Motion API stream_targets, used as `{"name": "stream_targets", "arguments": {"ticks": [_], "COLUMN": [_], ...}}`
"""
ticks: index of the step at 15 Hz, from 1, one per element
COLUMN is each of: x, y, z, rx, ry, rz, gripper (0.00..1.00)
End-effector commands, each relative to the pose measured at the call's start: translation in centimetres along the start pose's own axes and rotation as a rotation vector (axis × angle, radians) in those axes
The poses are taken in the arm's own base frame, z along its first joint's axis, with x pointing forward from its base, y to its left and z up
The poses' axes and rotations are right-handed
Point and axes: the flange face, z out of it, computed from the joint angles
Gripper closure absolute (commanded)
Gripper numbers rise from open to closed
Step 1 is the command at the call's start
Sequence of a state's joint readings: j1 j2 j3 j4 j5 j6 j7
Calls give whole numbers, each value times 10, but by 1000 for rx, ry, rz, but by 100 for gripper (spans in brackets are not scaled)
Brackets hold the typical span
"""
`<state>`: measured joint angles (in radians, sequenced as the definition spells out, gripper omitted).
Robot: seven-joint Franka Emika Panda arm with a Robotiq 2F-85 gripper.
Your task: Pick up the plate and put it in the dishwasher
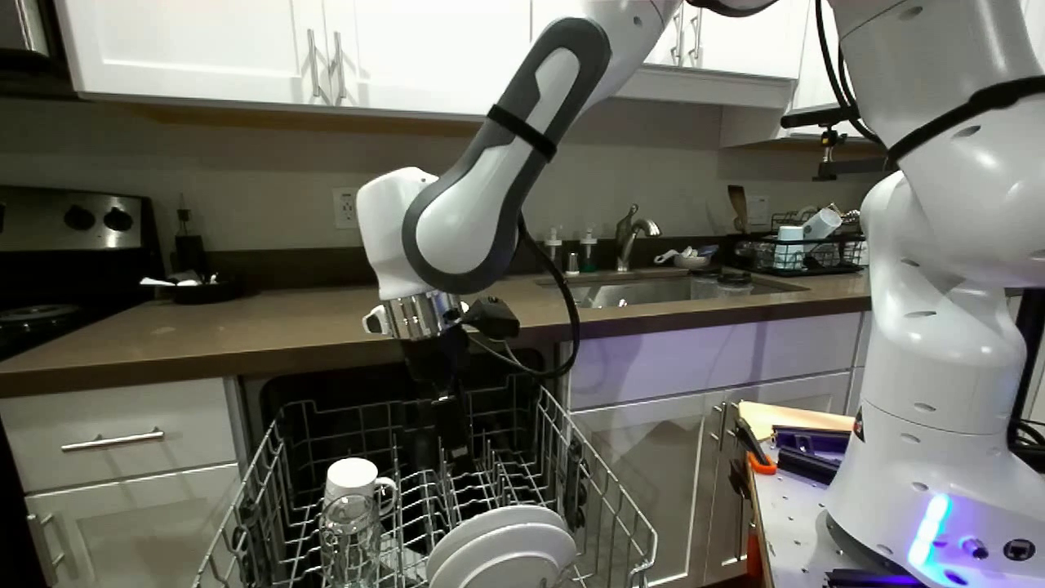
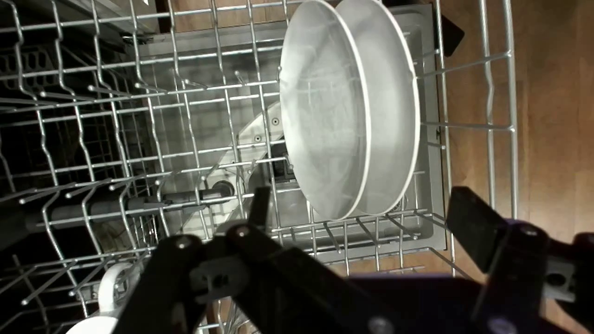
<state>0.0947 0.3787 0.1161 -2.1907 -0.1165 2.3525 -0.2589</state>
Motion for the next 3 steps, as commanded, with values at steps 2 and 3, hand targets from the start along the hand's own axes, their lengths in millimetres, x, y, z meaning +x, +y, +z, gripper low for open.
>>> {"name": "stream_targets", "arguments": {"ticks": [2,3], "x": [1,1], "y": [0,0], "z": [1,3], "rx": [2,3], "ry": [-4,-7], "rz": [0,-1], "gripper": [0,0]}}
